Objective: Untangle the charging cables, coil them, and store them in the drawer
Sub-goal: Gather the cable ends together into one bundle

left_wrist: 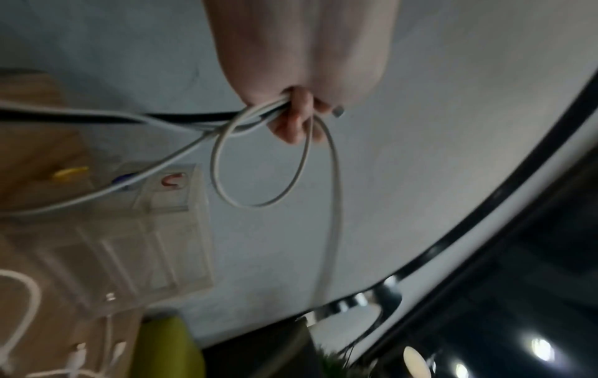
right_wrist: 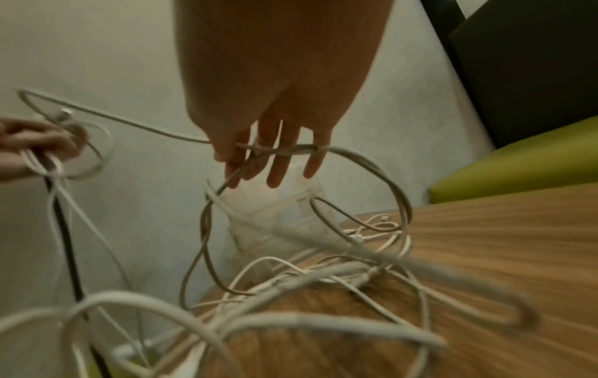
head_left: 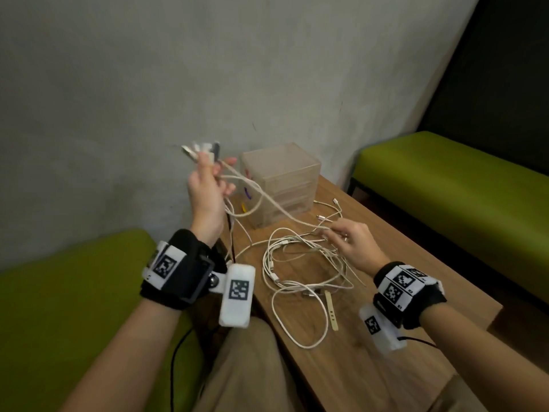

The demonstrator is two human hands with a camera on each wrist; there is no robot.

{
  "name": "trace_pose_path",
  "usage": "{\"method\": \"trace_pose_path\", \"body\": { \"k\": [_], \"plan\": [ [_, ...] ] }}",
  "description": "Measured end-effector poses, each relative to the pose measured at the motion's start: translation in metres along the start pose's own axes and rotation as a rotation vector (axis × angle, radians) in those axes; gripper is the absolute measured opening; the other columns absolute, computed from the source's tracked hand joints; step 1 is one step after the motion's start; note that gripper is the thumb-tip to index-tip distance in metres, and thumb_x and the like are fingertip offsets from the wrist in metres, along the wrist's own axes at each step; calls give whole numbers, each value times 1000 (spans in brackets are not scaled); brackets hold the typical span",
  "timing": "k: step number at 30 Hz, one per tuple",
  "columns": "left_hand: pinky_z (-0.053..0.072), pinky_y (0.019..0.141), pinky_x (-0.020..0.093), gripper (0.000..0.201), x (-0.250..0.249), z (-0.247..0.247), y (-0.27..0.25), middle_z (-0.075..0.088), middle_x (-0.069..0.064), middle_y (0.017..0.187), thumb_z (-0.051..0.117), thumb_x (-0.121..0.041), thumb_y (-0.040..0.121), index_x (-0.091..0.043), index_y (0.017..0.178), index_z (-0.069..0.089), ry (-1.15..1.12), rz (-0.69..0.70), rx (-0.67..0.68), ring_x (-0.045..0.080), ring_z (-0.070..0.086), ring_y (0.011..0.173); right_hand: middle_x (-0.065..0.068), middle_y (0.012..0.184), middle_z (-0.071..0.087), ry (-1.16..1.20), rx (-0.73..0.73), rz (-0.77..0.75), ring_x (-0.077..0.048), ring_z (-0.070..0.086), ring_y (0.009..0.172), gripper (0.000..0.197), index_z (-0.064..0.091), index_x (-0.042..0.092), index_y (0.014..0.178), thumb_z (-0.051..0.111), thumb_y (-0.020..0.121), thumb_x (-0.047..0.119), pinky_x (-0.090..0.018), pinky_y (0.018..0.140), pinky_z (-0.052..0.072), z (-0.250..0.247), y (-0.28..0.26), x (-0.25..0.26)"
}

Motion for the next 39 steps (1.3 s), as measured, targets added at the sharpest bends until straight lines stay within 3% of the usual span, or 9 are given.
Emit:
{"method": "trace_pose_path", "body": {
  "k": [5, 8, 17, 20, 23, 24, 26, 31, 39],
  "plan": [
    [38, 44, 20, 33, 40, 20, -53, 65, -3, 79, 31, -30, 99, -16, 80, 55, 413, -256, 515, 2, 33, 31, 2, 72, 51, -190, -159, -121, -14, 44, 67, 18, 65, 10, 84, 53, 93, 19, -23, 60, 34, 8, 8, 36],
    [39, 49, 27, 40, 51, 26, -77, 47, -8, 54, 35, -30, 98, -23, 60, 45, 675, -69, 596, 5, 42, 42, -6, 75, 56, -301, -187, -96, -19, 45, 70, 19, 64, 5, 77, 53, 91, 13, -35, 67, 42, 8, 14, 47],
    [33, 42, 24, 39, 66, 35, -85, 46, -2, 47, 33, -28, 99, -8, 75, 56, 305, -164, 301, 10, 40, 35, 7, 69, 45, -235, -204, -163, -16, 46, 65, 21, 70, 11, 79, 57, 90, 23, -28, 56, 33, 16, 9, 56],
    [40, 39, 30, 47, 66, 32, -83, 48, 42, 80, 33, -28, 98, 13, 92, 55, 326, -136, 229, 49, 49, 70, 8, 68, 45, -207, -192, -161, -14, 45, 64, 20, 70, 13, 78, 59, 89, 25, -28, 57, 33, 19, 8, 55],
    [44, 42, 29, 43, 57, 29, -74, 44, 35, 116, 31, -29, 99, 6, 92, 55, 285, -105, 236, 46, 51, 67, 2, 71, 60, -176, -203, -118, -20, 58, 69, 10, 70, 11, 85, 62, 86, 17, -30, 62, 41, 22, 1, 48],
    [43, 41, 23, 45, 54, 28, -71, 44, 16, 81, 30, -29, 99, 9, 95, 53, 269, -98, 223, 47, 52, 72, 0, 77, 66, -178, -204, -91, -21, 61, 74, 9, 69, 13, 90, 61, 86, 15, -33, 66, 46, 24, -2, 45],
    [39, 43, 11, 49, 53, 24, -64, 46, 45, 102, 29, -29, 99, 17, 103, 48, 256, -75, 185, 54, 46, 90, 0, 95, 69, -164, -182, -55, -20, 62, 90, 22, 67, 16, 104, 58, 85, 8, -40, 81, 49, 31, -6, 39],
    [32, 39, 13, 36, 42, 17, -54, 41, 3, 65, 29, -28, 99, -14, 71, 47, 179, -28, 101, 3, 37, 36, -2, 111, 65, 31, -138, -81, -8, 55, 101, 40, 60, 13, 120, 40, 87, 4, -34, 94, 46, 29, -10, 30],
    [30, 37, 13, 36, 11, -5, -20, 39, 0, 63, 28, -26, 101, -17, 68, 42, 35, 72, -153, 0, 31, 34, -1, 90, 64, 70, -148, -29, 5, 53, 66, 66, 44, 25, 133, 39, 81, -15, -19, 66, 47, 28, -21, -2]
  ]
}}
Point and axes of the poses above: each hand's wrist, its own y-axis towards the middle knuckle, its own z-axis out of the palm, x = y × z, the point moved 1 cm from there along y, towards the middle knuckle
